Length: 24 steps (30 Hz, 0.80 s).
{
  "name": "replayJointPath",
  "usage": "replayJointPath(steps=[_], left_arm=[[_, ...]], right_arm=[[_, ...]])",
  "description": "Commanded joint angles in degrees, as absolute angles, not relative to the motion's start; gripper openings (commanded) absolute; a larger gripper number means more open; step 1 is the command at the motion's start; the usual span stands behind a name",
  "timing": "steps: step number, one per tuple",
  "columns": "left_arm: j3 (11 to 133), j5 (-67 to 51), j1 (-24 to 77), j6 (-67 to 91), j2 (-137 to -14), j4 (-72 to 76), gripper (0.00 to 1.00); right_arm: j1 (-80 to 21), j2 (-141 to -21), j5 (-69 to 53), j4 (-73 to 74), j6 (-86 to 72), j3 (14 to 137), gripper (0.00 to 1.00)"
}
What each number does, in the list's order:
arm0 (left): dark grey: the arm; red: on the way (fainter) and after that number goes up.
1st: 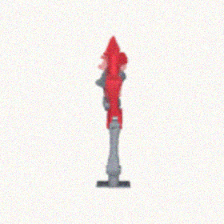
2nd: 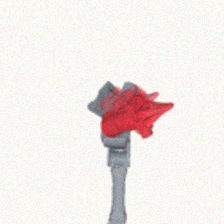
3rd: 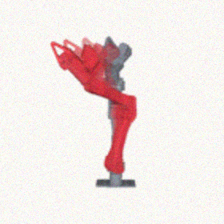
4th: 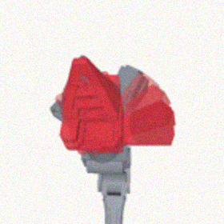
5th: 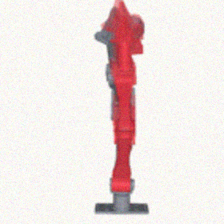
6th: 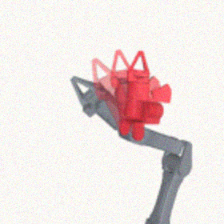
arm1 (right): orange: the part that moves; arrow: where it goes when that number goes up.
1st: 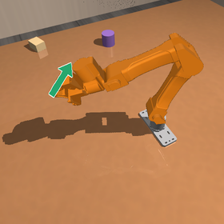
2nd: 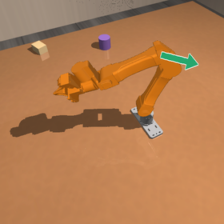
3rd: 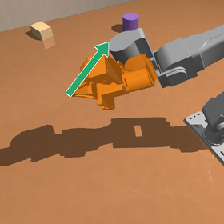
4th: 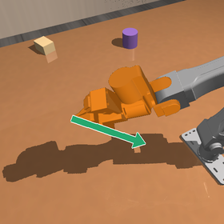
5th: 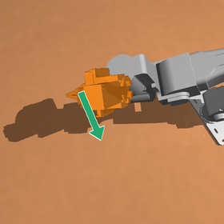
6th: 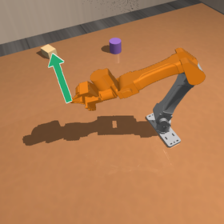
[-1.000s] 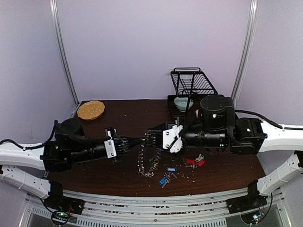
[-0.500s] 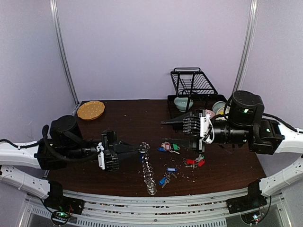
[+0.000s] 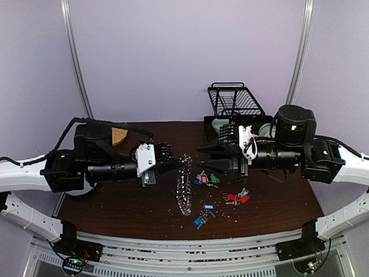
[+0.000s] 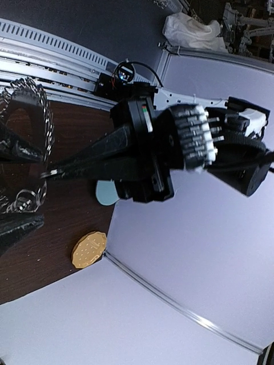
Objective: Put the keys on the keyring
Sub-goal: Pass from the left arm to the right
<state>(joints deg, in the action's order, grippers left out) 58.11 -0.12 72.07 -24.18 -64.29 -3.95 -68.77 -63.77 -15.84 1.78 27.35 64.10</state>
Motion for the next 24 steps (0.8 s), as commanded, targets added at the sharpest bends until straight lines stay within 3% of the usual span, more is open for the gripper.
replayJointPath(steps=[1,13,20,24], left_arm=[[62.6,6.7,72.1,-13.2,-64.5,-19.1,0.0],[68.3,7.5,72.1,-7.6,-66.1,-29.8,0.0],[67.9,7.6,72.1,-8.0,-65.8,-28.9,0.0],[67.8,7.3,72.1,-8.5,-65.7,-28.6,0.0]], right_arm=[[-63.4,-65.7,-20.0,2.4,20.3,64.9,0.31],[-61.4,-79.5,-32.6,6.8,24.4,73.1,0.3],[-61.1,-82.2,-36.2,5.8,24.3,73.6,0.25],[-61.2,-83.5,-35.6,4.4,23.7,73.6,0.17]])
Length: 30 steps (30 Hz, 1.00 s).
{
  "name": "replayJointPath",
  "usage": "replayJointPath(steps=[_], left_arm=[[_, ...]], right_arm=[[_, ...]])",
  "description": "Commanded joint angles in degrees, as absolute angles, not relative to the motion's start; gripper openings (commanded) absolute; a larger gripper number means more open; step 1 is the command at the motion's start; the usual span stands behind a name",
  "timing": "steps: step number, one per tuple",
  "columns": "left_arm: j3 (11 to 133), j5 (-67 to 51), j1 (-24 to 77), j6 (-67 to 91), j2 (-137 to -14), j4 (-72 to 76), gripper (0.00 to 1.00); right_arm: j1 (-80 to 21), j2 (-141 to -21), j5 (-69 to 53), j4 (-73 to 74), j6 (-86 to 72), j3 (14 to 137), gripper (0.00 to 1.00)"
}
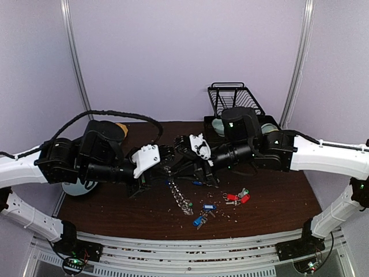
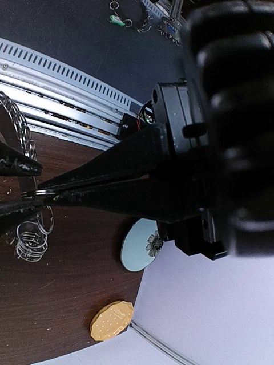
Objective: Put the keys on the keyring
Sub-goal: Pass from the left arm to the right
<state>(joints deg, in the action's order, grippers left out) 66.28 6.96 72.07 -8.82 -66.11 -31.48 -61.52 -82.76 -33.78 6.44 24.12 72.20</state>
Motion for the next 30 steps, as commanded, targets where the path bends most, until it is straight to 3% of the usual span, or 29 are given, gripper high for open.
replayJointPath(steps=[1,6,10,14,16,18,20,25,30], left_arm=[[67.8,7.3,72.1,-8.6,-65.7,-28.6,0.0],[67.2,6.5,72.1,-8.9,-65.4,-27.6,0.0],[66.4,4.8,72.1,-9.2,-64.9,-26.0,0.0],[65.7,5.4,72.1,-8.7,-63.9,-24.6,0.0],[63.0,5.9,72.1,-7.8,-61.3,-21.1,0.12],[56.5,4.2,72.1,-7.6,-56.5,-13.5,0.36],[49.1,1.4,72.1,-6.9,-51.0,-2.4,0.41],[35.8,0.7,72.1,-6.4,-40.2,16.8,0.3],[37.2,-4.3,72.1,-10.9,-46.0,20.8,0.25]], right_arm=[[-61.2,-83.7,-35.3,4.5,23.7,73.6,0.16],[-61.1,-84.2,-34.0,3.7,23.8,73.3,0.12],[-61.2,-84.5,-33.1,3.5,23.0,73.5,0.0],[-60.6,-83.4,-35.5,1.2,21.0,72.1,0.0],[-59.2,-82.0,-39.1,-6.5,16.1,69.0,0.0],[-58.3,-80.5,-43.6,-15.8,10.0,64.9,0.0],[-58.3,-79.2,-46.1,-21.2,8.3,62.5,0.0],[-58.6,-76.8,-48.4,-37.4,3.7,56.3,0.0],[-59.9,-78.9,-45.1,-57.4,-3.1,51.8,0.0]])
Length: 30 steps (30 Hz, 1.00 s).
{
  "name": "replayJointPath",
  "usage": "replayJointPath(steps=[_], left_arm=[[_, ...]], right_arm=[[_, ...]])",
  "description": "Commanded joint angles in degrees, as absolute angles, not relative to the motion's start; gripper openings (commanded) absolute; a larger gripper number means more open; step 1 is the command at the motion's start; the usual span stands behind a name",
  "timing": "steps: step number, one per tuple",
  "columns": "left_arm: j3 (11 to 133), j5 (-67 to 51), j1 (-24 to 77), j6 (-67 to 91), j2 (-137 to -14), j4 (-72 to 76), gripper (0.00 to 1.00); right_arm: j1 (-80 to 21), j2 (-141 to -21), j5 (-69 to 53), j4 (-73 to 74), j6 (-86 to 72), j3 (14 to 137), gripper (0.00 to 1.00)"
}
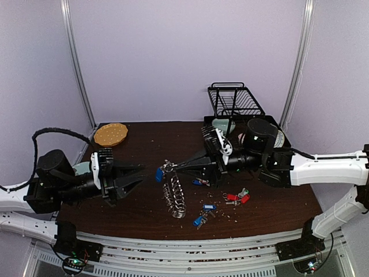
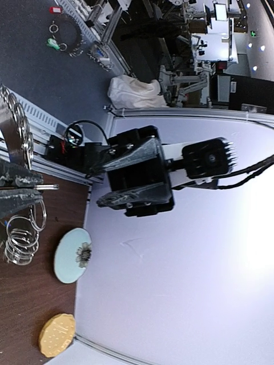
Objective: Put the keys on the keyring
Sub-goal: Pass from the left arm to the right, then pass from the right arm to the left
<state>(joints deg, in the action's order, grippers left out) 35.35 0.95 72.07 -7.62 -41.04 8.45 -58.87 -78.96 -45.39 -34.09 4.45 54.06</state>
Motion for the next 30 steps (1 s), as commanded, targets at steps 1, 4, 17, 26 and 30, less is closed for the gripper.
replayJointPath(steps=[1,4,17,26,30], left_arm=[[38.3,-5.8,72.2,-11.6,-47.7,21.2,0.26],[40.1,-9.2,72.2,-12.1,-50.4,23.8,0.26],[41.8,-10.7,72.2,-12.0,-53.9,27.0,0.2],[43.4,-11.5,72.2,-14.5,-56.6,27.0,0.06],[43.3,-10.3,72.2,-14.5,-56.5,26.2,0.0]], right_arm=[[-60.1,-79.7,-44.9,-60.2,-4.2,51.4,0.0],[-60.5,-81.4,-45.3,-63.4,-6.5,52.2,0.0],[-62.8,-82.3,-42.8,-60.7,-3.9,53.9,0.0],[-63.6,-82.4,-42.9,-57.4,-1.1,54.9,0.0],[-63.7,-81.8,-42.6,-54.3,0.9,55.3,0.0]])
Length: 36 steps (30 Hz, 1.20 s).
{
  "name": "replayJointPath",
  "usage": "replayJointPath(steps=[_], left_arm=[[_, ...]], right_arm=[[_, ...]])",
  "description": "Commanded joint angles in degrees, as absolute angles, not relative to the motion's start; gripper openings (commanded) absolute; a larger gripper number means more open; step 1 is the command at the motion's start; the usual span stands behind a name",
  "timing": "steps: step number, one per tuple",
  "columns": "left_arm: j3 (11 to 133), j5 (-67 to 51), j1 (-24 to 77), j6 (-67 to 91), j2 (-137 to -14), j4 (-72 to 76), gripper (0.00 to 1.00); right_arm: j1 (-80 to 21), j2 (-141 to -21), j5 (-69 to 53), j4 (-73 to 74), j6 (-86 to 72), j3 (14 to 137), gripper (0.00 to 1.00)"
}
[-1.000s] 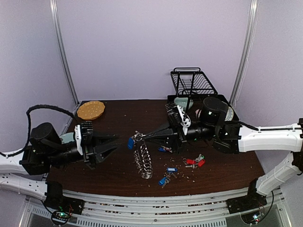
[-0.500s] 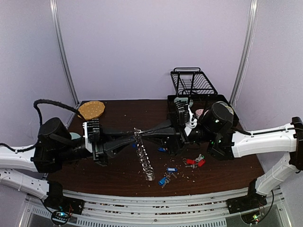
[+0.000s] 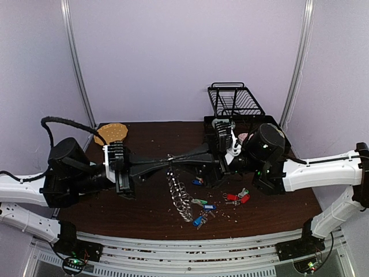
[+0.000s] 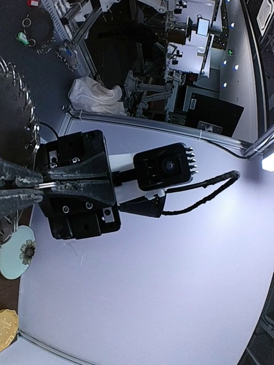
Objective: Put the keys on the keyring
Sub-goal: Pass from the right arm to the left
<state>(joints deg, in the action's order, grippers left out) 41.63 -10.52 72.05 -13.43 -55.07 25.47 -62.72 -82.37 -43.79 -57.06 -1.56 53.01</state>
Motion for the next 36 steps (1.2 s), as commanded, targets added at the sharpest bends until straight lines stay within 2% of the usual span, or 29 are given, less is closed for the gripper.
replayJointPath(steps=[1,4,6,8,14,19,22,26,30,36], left_arm=[[43.3,-9.4,72.2,-14.0,-56.3,26.0,0.0],[44.5,-4.2,72.2,-12.6,-56.1,23.2,0.0],[46.6,0.1,72.2,-12.6,-56.3,17.6,0.0],[48.4,3.2,72.2,-13.1,-56.3,11.4,0.0],[52.2,6.1,72.2,-15.8,-55.9,0.1,0.0],[55.6,7.2,72.2,-17.0,-56.7,-7.4,0.0],[55.9,6.8,72.2,-17.1,-56.4,-8.0,0.0],[56.7,6.9,72.2,-17.1,-56.8,-8.6,0.0],[56.8,5.6,72.2,-17.2,-57.1,-8.3,0.0],[57.0,4.8,72.2,-17.6,-57.6,-8.5,0.0]], right_arm=[[-63.6,-81.5,-42.4,-53.2,1.6,55.4,0.0],[-63.6,-80.2,-40.9,-48.2,4.5,55.4,0.01],[-63.6,-78.7,-38.5,-41.6,7.6,56.0,0.23],[-63.6,-77.4,-36.0,-32.3,13.6,57.8,0.36],[-63.6,-76.9,-29.9,-5.2,28.8,67.1,0.33],[-63.6,-77.8,-25.4,6.9,34.6,72.8,0.29],[-63.5,-78.0,-24.4,10.1,36.7,73.7,0.29],[-63.6,-79.5,-24.8,11.4,36.8,75.2,0.36],[-63.7,-80.0,-25.2,9.2,36.2,75.2,0.26],[-63.7,-80.2,-25.5,8.0,36.5,74.8,0.23]])
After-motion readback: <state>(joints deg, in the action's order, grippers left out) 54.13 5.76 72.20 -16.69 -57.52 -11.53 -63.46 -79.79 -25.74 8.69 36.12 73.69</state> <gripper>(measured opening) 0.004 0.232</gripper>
